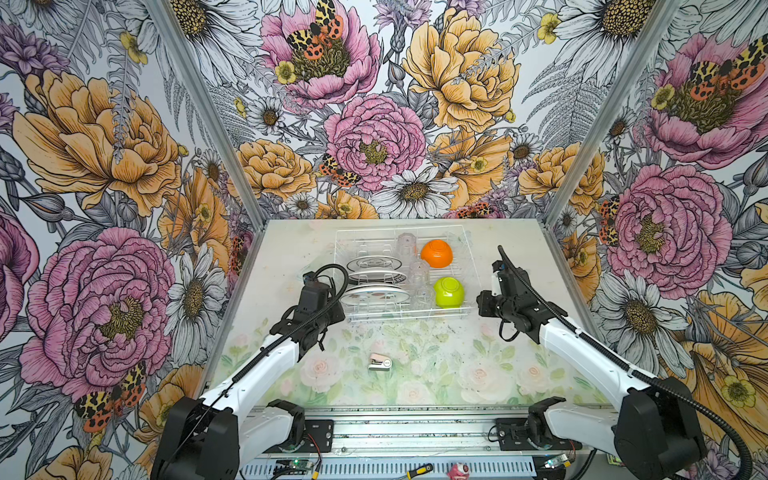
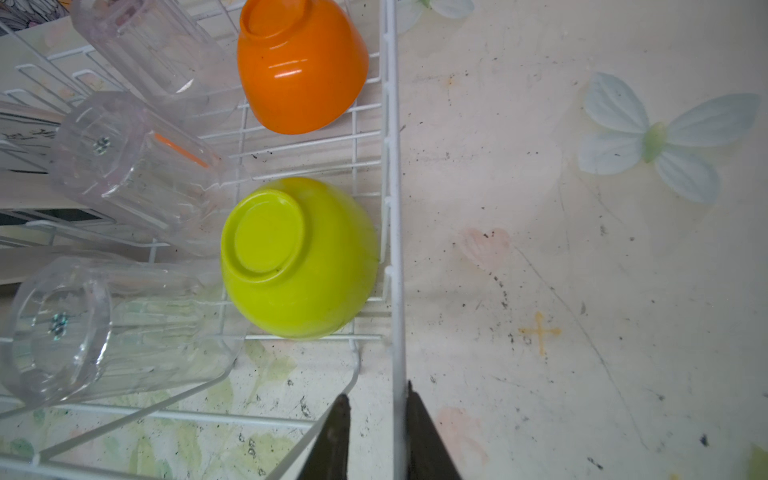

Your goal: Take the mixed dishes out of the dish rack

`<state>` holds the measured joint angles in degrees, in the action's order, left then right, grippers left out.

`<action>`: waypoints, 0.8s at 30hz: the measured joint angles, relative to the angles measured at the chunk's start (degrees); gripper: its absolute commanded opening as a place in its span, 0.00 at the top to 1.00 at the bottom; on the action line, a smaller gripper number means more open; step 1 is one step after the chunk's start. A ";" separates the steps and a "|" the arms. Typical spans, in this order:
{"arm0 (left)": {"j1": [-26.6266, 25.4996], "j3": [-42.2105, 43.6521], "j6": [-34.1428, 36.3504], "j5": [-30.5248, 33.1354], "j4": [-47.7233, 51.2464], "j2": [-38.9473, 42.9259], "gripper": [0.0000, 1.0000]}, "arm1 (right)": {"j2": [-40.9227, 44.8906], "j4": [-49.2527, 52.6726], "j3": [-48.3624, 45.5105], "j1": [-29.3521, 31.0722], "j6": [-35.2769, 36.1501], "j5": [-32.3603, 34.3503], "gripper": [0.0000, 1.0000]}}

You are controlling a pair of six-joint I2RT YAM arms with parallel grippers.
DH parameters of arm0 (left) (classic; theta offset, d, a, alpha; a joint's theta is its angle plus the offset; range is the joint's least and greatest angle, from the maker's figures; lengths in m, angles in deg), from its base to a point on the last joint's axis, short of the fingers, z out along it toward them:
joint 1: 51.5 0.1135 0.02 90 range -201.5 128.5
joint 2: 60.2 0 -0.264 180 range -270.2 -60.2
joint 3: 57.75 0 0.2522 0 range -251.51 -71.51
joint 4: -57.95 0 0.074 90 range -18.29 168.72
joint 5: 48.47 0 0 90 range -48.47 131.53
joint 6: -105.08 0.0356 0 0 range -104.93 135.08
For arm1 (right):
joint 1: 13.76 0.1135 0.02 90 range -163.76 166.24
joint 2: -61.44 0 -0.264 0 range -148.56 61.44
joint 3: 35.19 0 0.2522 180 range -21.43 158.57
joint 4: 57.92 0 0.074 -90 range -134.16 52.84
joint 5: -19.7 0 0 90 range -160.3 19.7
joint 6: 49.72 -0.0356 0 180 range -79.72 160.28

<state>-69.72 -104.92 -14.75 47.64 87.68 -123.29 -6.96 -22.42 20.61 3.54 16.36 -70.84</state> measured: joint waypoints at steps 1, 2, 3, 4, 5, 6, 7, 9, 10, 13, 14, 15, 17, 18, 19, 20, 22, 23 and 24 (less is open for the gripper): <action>-0.04 0.07 0.00 -0.02 -0.24 0.00 0.78 | 0.02 -0.22 -0.13 0.00 -0.04 0.22 0.83; -0.20 0.17 0.00 0.00 -0.44 0.00 0.78 | 0.02 -0.63 -0.35 0.04 -0.04 0.50 0.84; -0.39 0.22 0.00 0.02 -0.61 0.00 0.78 | 0.04 -1.03 -0.55 0.11 -0.09 0.79 0.86; -0.63 0.22 0.00 0.00 -0.72 0.00 0.78 | 0.09 -1.40 -0.74 0.15 -0.15 1.09 0.88; -0.98 0.26 0.00 0.20 -0.79 0.00 0.78 | 0.20 -1.75 -0.98 0.15 -0.46 1.51 0.89; -1.25 0.33 0.00 0.52 -0.87 0.00 0.78 | 0.33 -2.12 -1.22 0.15 -0.59 1.86 0.90; -1.46 0.33 0.00 0.81 -0.90 0.00 0.78 | 0.46 -2.47 -1.46 0.15 -0.68 1.97 0.90; -1.95 0.42 -0.04 1.64 -1.01 0.02 0.78 | 0.79 -3.17 -1.97 0.31 -1.11 2.27 0.90; -2.16 0.48 -0.04 2.01 -1.07 0.11 0.78 | 0.92 -3.56 -2.27 0.44 -1.22 2.47 0.91; -3.06 0.87 -0.26 3.56 -1.33 0.46 0.78 | 1.95 -4.90 -3.52 1.25 -2.23 4.09 0.91; -3.69 0.92 -0.31 4.68 -1.22 0.61 0.78 | 2.56 -5.25 -4.13 1.64 -2.56 4.81 0.91; -4.61 0.96 -0.39 6.16 -0.94 0.79 0.78 | 3.39 -5.42 -4.83 1.95 -2.84 5.38 0.91; -6.62 0.96 -0.55 9.03 -0.09 1.07 0.78 | 5.07 -5.38 -6.03 2.27 -3.30 6.12 0.91; -7.58 0.96 -0.72 10.29 0.33 1.25 0.78 | 5.86 -5.29 -6.56 2.29 -3.48 6.27 0.91; -8.26 1.03 -0.90 11.19 0.61 1.40 0.78 | 6.49 -5.29 -6.99 2.29 -3.63 6.38 0.91; -8.79 1.20 -0.98 11.89 0.61 1.55 0.78 | 7.13 -5.20 -7.41 2.29 -3.76 6.38 0.91; -9.49 1.40 -1.40 12.90 0.66 1.77 0.78 | 8.13 -5.09 -8.09 2.40 -4.31 6.49 0.92; -9.81 1.57 -1.64 13.35 0.61 1.95 0.78 | 8.66 -5.05 -8.44 2.56 -4.61 6.58 0.92; -10.23 1.77 -1.79 13.90 0.68 2.23 0.78 | 9.14 -5.07 -8.81 2.62 -4.96 6.62 0.93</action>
<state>-79.95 -103.15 -16.54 61.54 88.36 -121.06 2.18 -27.49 11.80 6.17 11.40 -64.22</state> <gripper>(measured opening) 0.218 0.087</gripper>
